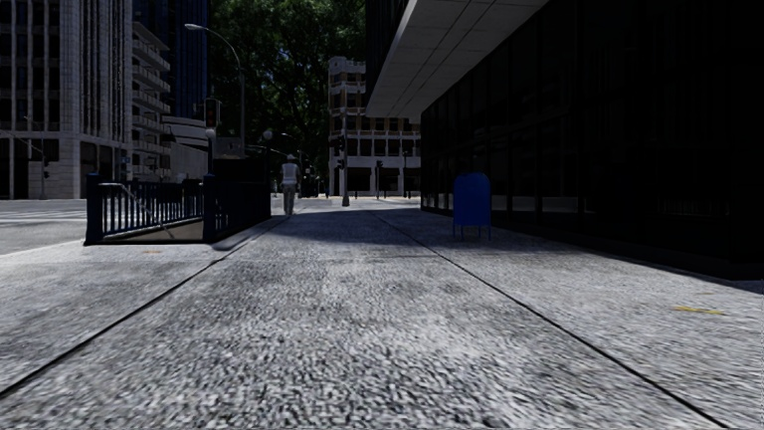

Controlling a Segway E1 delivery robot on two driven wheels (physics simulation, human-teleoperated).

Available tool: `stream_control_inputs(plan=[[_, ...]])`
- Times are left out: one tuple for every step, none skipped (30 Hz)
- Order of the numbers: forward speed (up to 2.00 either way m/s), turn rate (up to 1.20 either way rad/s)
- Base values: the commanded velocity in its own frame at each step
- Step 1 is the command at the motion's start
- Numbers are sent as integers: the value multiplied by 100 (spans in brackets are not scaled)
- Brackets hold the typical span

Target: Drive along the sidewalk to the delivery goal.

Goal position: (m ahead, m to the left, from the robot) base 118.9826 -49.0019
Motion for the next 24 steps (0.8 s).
stream_control_inputs(plan=[[200, 0], [200, 0], [200, 0], [200, 0], [200, 0], [200, 0], [200, 0], [200, 0], [200, 0], [200, 0], [200, 0], [200, 0], [200, 0], [200, 0], [200, 0], [200, 0], [200, 0], [200, 0], [200, 0], [200, 0], [200, 0], [200, 0], [200, 0], [200, 0]])
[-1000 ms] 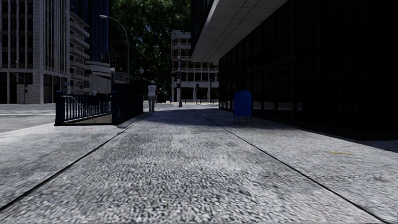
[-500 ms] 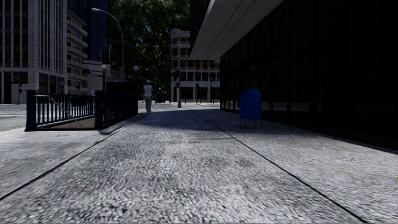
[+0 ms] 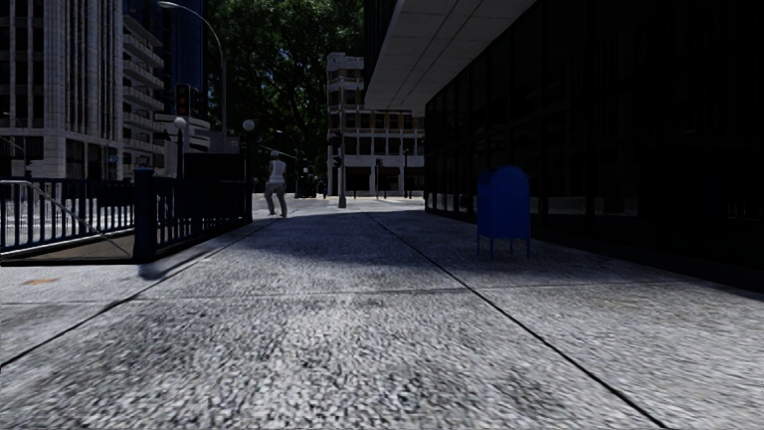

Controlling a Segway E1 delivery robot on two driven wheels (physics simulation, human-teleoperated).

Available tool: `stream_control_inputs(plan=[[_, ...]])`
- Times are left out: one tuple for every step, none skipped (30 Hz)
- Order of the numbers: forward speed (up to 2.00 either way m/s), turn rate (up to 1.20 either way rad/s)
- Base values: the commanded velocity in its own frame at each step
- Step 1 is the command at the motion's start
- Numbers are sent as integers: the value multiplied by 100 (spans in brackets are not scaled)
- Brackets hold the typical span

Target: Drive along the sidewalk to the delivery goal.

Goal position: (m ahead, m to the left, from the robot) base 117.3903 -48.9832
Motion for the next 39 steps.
stream_control_inputs(plan=[[200, 0], [200, 0], [200, 0], [200, 0], [200, 0], [200, 0], [200, 0], [200, 0], [200, 0], [200, 0], [200, 0], [200, 0], [200, 0], [200, 0], [200, 0], [200, 0], [200, 0], [200, 0], [200, 0], [200, 0], [200, 0], [200, 0], [200, 0], [200, 0], [200, 0], [200, 0], [200, 0], [200, 0], [200, 0], [200, 0], [200, 0], [200, 0], [200, 0], [200, 0], [200, 0], [200, 0], [200, 0], [200, 0], [200, 0]])
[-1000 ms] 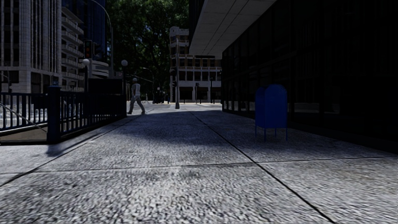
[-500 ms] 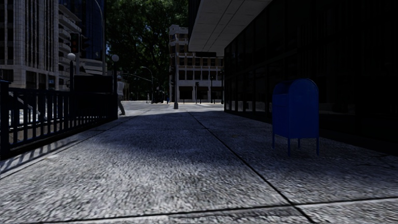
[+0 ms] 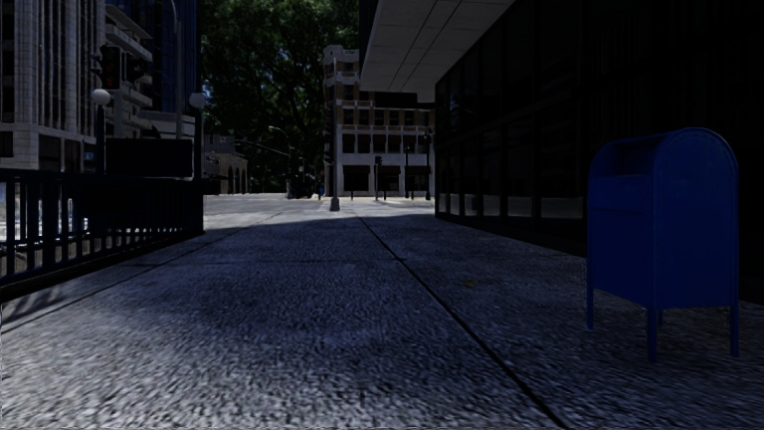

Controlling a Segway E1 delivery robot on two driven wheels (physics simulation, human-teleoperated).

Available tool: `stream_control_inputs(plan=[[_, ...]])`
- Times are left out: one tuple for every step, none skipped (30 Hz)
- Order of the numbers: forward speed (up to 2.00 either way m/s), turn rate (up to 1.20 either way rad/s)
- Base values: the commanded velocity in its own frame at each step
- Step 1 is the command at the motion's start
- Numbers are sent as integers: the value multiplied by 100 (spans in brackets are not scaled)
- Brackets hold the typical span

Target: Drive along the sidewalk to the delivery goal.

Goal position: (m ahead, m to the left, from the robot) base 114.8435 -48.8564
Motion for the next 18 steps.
stream_control_inputs(plan=[[200, 0], [200, 0], [200, 0], [200, 0], [200, 0], [200, 0], [200, 0], [200, 0], [200, 0], [200, 0], [200, 0], [200, 0], [200, 0], [200, 0], [200, 0], [200, 0], [200, 0], [200, 0]])
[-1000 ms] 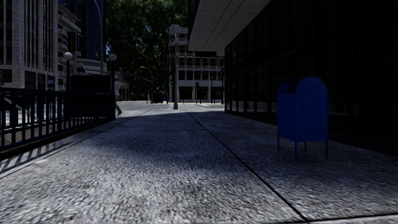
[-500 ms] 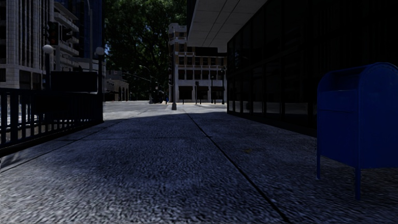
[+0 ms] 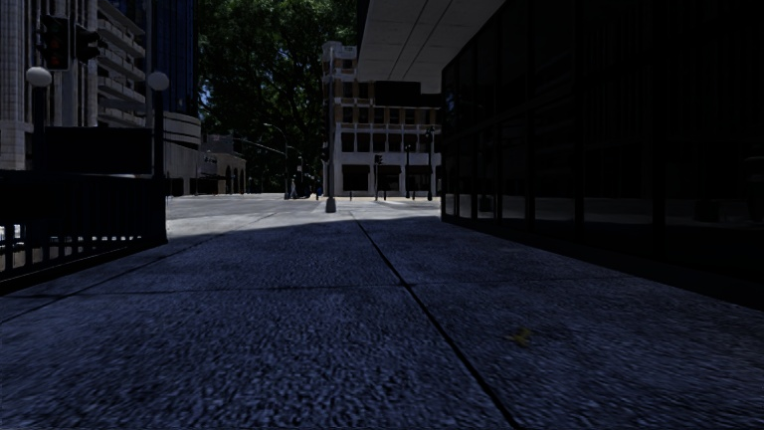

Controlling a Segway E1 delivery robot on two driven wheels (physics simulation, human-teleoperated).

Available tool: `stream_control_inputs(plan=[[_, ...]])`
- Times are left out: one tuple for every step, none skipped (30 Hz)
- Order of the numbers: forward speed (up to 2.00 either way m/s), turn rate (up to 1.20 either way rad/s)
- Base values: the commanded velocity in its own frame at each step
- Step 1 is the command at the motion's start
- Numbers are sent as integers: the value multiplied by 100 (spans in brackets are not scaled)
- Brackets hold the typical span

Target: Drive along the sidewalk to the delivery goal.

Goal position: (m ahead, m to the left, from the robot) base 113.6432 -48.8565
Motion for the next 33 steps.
stream_control_inputs(plan=[[200, 0], [200, 0], [200, 0], [200, 0], [200, 0], [200, 0], [200, 0], [200, 0], [200, 0], [200, 0], [200, 0], [200, 0], [200, 0], [200, 0], [200, 0], [200, 0], [200, 0], [200, 0], [200, 0], [200, 0], [200, 0], [200, 0], [200, 0], [200, 0], [200, 0], [200, 0], [200, 0], [200, 0], [200, 0], [200, 0], [200, 0], [200, 0], [200, 0]])
